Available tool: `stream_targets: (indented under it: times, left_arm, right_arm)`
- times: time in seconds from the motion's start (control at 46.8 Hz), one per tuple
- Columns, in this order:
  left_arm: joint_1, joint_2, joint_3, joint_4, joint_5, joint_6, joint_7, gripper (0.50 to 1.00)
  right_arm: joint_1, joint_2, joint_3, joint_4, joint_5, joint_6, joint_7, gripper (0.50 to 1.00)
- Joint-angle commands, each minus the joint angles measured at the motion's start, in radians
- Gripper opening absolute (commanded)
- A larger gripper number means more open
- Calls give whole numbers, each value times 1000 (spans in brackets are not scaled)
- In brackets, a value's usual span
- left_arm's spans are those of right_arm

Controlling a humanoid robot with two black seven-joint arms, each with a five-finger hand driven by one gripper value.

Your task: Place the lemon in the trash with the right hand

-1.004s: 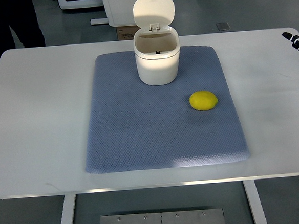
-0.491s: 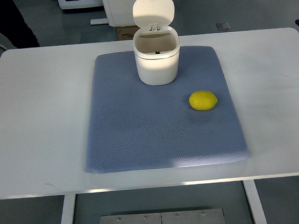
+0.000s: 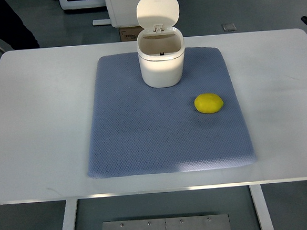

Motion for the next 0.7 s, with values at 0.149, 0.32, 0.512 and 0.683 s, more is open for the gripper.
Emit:
stream_targets:
  times: [0.149,0.32,0.512,0.683]
  left_arm:
    - [0,0,0,0,0,0,0,1000]
    - [0,0,0,0,0,0,0,1000]
    - [0,0,0,1,0,0,0,1000]
    - [0,0,0,0,0,0,0,1000]
  right_arm:
    - [-20,-100,-96,145,-129,-27,9,1000]
    - [-16,-140,-171,154,-261,-38,9,1000]
    - [-14,-195,-267,176,-431,-38,46,1000]
    - [-14,-247,-317,228,-506,-39,90,1000]
